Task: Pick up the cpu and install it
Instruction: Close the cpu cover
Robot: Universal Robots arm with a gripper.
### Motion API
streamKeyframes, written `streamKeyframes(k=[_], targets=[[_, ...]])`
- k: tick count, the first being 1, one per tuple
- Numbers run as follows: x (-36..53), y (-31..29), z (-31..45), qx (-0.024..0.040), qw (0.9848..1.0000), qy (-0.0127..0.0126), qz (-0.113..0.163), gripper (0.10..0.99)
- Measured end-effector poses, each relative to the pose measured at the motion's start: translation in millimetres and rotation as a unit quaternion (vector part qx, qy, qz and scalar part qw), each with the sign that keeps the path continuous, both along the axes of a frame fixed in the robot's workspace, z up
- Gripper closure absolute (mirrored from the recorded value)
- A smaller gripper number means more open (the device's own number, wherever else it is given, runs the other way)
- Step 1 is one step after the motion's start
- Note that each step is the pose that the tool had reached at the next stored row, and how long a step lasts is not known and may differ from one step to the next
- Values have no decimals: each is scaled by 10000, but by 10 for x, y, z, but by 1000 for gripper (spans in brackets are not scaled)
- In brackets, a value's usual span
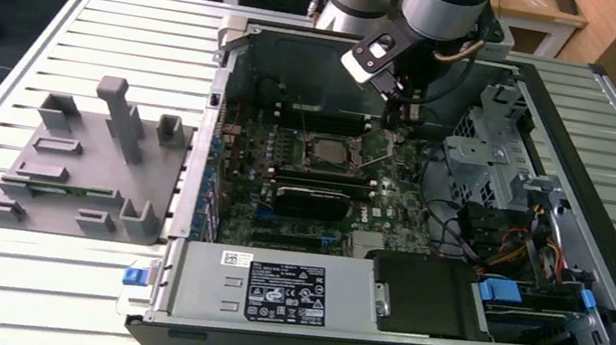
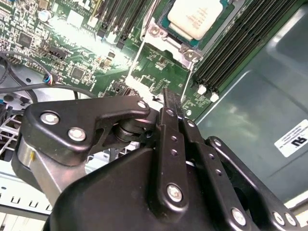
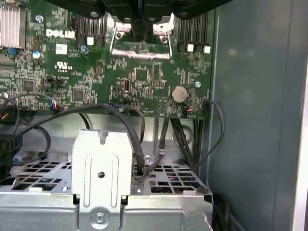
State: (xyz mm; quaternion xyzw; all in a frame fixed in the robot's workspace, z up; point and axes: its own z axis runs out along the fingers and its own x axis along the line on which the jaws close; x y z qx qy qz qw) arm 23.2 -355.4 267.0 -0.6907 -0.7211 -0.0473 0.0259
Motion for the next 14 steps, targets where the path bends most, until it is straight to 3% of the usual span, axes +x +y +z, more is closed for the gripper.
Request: streamKeyframes(k=[14], targets=[[213,5,-91,0,10000,13,0,980]])
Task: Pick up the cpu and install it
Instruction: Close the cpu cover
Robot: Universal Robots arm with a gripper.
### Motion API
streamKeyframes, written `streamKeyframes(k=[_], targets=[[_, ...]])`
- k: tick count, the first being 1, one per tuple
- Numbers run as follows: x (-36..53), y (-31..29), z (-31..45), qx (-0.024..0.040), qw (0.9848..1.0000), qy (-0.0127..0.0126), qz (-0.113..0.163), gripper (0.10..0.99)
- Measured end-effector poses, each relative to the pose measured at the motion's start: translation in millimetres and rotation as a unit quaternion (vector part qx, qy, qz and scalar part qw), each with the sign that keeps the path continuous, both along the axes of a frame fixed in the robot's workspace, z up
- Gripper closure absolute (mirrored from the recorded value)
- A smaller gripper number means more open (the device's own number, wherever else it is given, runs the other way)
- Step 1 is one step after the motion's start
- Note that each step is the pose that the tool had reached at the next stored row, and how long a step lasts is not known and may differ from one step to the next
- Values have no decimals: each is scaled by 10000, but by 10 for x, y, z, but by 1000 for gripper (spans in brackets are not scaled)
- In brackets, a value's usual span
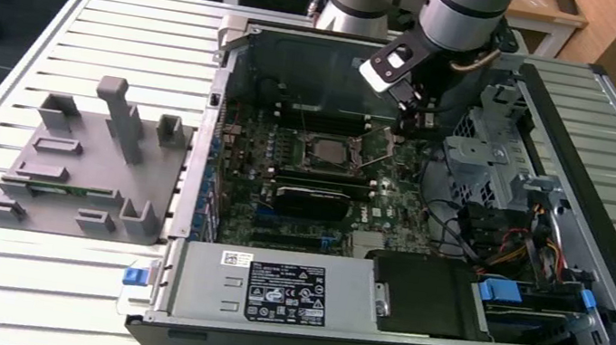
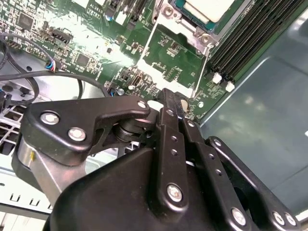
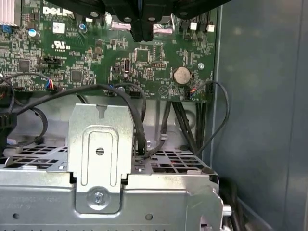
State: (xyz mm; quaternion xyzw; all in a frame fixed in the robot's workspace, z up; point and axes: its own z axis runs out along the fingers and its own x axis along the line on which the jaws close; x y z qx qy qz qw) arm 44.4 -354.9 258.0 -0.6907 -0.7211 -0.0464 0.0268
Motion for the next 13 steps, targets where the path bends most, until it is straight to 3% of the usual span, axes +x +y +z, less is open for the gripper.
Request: streamKeyframes(k=[9,13], targets=[[72,16,-48,-1,9999,42,108,980],[128,18,-65,0,9999,88,122,980]])
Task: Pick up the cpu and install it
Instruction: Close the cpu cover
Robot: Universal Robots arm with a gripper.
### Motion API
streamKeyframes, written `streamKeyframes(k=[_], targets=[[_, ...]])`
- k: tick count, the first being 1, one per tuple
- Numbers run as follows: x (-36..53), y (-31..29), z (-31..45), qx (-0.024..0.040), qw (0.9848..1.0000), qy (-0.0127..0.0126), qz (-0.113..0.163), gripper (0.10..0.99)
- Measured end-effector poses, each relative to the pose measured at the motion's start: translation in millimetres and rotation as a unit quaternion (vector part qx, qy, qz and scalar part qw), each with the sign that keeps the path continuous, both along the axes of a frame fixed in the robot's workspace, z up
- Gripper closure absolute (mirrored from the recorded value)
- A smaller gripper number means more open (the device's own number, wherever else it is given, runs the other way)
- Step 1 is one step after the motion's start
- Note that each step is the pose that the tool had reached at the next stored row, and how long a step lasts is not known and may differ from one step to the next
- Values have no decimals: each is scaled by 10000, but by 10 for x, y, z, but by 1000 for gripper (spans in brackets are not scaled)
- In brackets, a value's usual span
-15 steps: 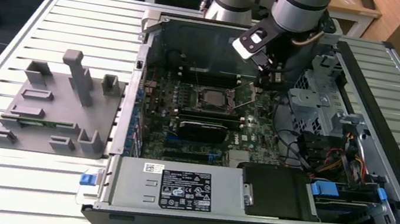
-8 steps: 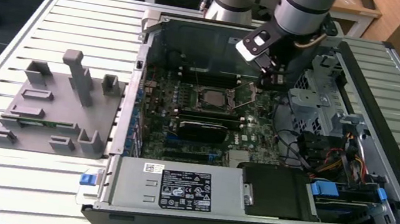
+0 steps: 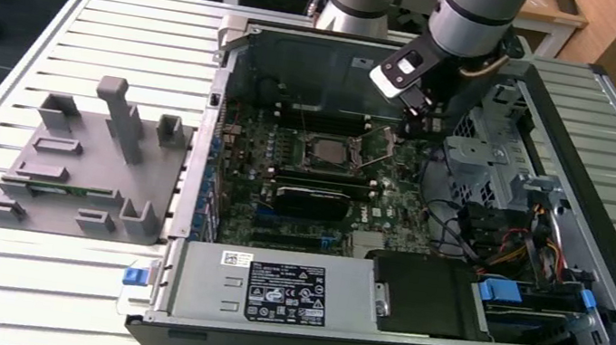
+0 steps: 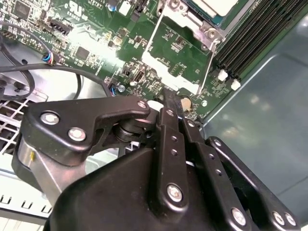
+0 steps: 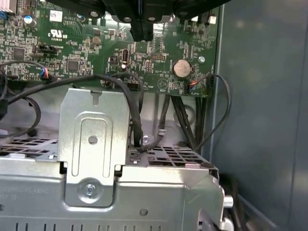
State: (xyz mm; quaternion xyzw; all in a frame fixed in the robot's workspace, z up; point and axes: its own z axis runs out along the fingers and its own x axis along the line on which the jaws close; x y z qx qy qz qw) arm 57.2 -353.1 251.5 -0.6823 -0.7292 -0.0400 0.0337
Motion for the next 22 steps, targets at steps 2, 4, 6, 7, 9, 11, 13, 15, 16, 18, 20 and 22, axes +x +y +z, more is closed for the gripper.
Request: streamKeyframes(k=[2,4,6,7,9,11,13,15,16,18,20,22], targets=[[13,0,-19,-1,10000,21,0,980],[19,0,-52,0,10000,38,0,980],[23,0,-89,-1,10000,56,0,980],[25,0,-108,-1,10000,65,0,980],[27,0,-143,0,10000,79,0,980],[27,0,-158,-1,10000,82,0,980],[22,0,-158,-1,10000,83,0,980],[7,0,-159,0,10000,83,1,980],[0,0,-159,0,10000,82,1,980],[-7,0,-157,-1,10000,83,0,980],[-8,0,-146,-1,10000,83,1,980],[-12,0,-132,-1,10000,83,0,980]])
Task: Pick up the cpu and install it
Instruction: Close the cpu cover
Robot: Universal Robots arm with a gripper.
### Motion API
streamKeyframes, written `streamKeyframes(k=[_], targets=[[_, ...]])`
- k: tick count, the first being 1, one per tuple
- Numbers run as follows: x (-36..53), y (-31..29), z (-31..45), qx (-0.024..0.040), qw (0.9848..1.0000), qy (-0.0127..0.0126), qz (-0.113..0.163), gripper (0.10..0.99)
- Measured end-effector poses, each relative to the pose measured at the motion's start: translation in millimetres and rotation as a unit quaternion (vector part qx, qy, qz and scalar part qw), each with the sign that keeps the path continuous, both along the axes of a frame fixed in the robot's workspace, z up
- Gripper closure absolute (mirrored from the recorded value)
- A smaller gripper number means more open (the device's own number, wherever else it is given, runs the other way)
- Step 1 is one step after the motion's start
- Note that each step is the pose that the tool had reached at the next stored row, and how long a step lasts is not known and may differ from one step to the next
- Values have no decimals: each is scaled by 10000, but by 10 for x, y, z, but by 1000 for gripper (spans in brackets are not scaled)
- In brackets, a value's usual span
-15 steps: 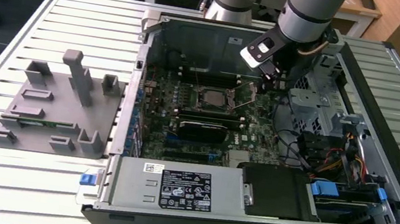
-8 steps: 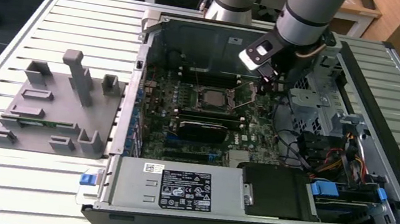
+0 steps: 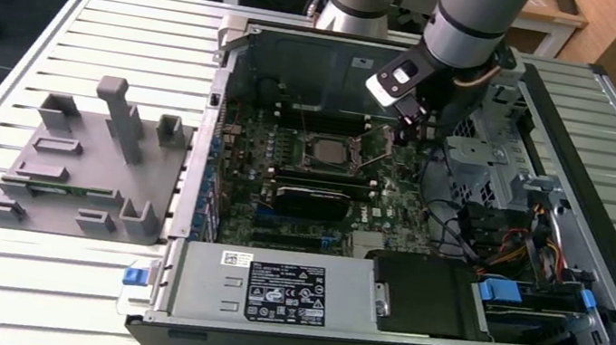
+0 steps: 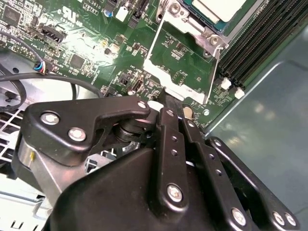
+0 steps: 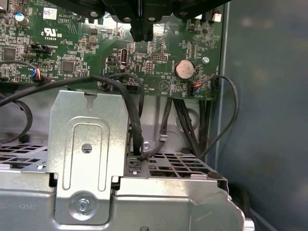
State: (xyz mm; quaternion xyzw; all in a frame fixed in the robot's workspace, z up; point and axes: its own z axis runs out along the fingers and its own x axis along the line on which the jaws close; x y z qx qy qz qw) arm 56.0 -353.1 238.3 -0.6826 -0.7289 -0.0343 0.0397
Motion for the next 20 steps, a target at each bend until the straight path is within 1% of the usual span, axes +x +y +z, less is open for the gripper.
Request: streamKeyframes(k=[3,8,14,20], targets=[[-16,0,11,1,10000,0,0,980],[-80,0,12,0,10000,0,0,980],[-90,0,12,0,10000,0,0,980],[-137,0,11,0,10000,0,0,980]])
